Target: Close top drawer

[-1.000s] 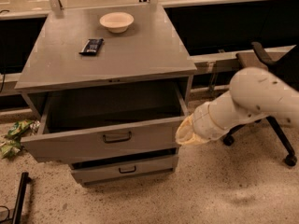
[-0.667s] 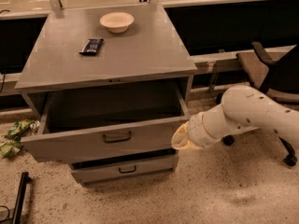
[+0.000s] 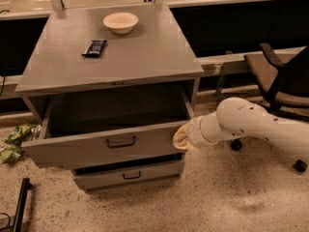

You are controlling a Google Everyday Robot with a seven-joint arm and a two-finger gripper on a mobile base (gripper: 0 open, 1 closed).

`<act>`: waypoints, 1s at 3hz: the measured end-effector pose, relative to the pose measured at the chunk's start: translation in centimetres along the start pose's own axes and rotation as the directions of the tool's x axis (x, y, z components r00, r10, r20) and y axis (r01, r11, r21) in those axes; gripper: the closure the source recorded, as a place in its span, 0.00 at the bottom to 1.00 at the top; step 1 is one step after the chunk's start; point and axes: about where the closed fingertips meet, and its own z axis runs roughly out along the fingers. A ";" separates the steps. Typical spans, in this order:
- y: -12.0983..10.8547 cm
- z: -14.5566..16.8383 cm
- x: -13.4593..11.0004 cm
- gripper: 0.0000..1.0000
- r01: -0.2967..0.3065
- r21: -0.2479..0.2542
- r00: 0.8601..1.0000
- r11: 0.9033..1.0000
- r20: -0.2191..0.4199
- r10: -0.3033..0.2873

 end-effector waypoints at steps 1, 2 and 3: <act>-2.3 0.5 0.7 1.00 0.044 0.048 0.999 0.998 -0.026 -0.043; -4.7 1.1 1.5 1.00 0.096 0.078 0.995 0.992 -0.038 -0.093; -7.3 1.8 2.4 1.00 0.144 0.099 0.989 0.985 -0.046 -0.140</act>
Offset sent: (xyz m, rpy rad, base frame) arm 0.0942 -0.0024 0.0153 -0.0522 -0.2145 0.0629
